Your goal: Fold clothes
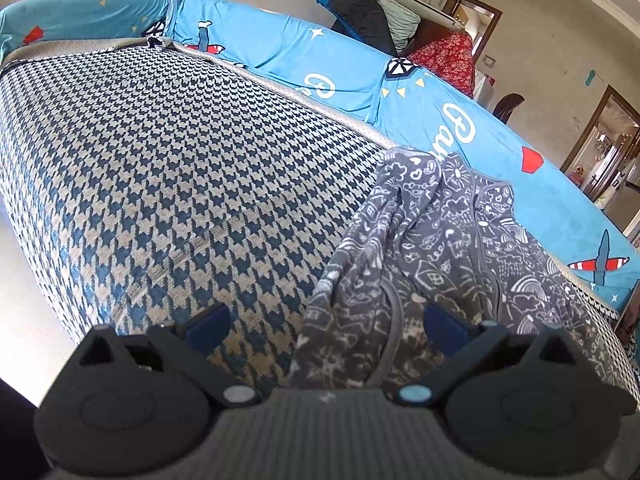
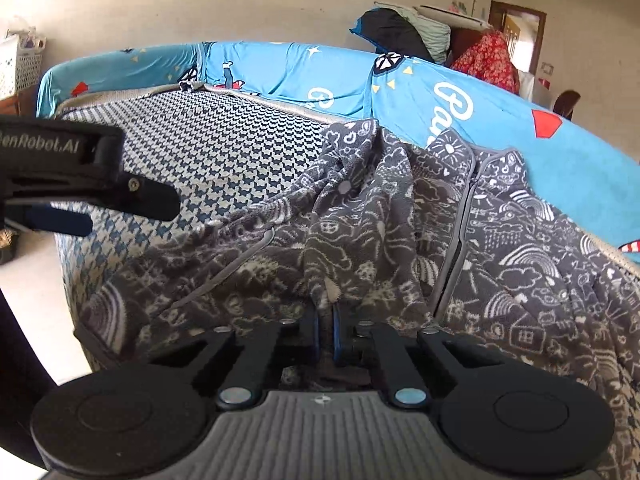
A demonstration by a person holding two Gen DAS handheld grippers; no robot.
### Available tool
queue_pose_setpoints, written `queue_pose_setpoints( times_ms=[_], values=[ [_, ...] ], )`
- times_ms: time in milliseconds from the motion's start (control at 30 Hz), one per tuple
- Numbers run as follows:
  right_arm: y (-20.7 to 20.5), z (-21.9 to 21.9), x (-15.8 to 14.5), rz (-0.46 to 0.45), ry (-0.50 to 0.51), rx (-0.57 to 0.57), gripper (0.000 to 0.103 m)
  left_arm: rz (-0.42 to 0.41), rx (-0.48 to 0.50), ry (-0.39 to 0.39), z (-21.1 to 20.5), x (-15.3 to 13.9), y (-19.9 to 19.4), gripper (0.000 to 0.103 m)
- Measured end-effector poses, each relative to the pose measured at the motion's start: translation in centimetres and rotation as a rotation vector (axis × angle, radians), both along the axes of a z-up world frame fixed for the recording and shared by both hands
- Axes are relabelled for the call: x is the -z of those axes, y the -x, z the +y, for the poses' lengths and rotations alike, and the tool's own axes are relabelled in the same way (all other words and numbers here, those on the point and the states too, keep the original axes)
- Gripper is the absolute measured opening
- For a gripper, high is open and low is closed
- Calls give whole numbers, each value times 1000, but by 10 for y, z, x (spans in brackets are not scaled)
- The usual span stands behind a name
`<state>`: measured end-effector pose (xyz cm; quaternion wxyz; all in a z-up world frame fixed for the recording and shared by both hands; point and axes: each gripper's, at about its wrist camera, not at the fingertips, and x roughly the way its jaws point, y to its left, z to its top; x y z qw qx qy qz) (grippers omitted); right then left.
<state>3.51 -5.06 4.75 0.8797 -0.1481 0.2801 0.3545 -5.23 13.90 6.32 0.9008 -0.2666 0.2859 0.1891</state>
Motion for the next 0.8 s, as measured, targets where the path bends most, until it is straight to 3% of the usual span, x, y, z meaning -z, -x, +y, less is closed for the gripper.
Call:
queue_pose_setpoints(
  times_ms=[167,267,433,700,800],
  values=[
    [-25,-12,-32,248,-238,15,7,-4,-28,7,7,-3,7,103],
    [-32,-8,-57,306,-334,-10,7,-9,-43,13,12,-5,11,103],
    [-35,17,-103,306,-424,-113,7,-24,-57,20,18,-11,17,103],
    [-42,83,-163,210,-408,-258,7,-77,-52,37,37,-41,8,103],
    [-48,107,-175,193,-390,-283,7,-110,-55,-12,49,-58,-2,103]
  ],
)
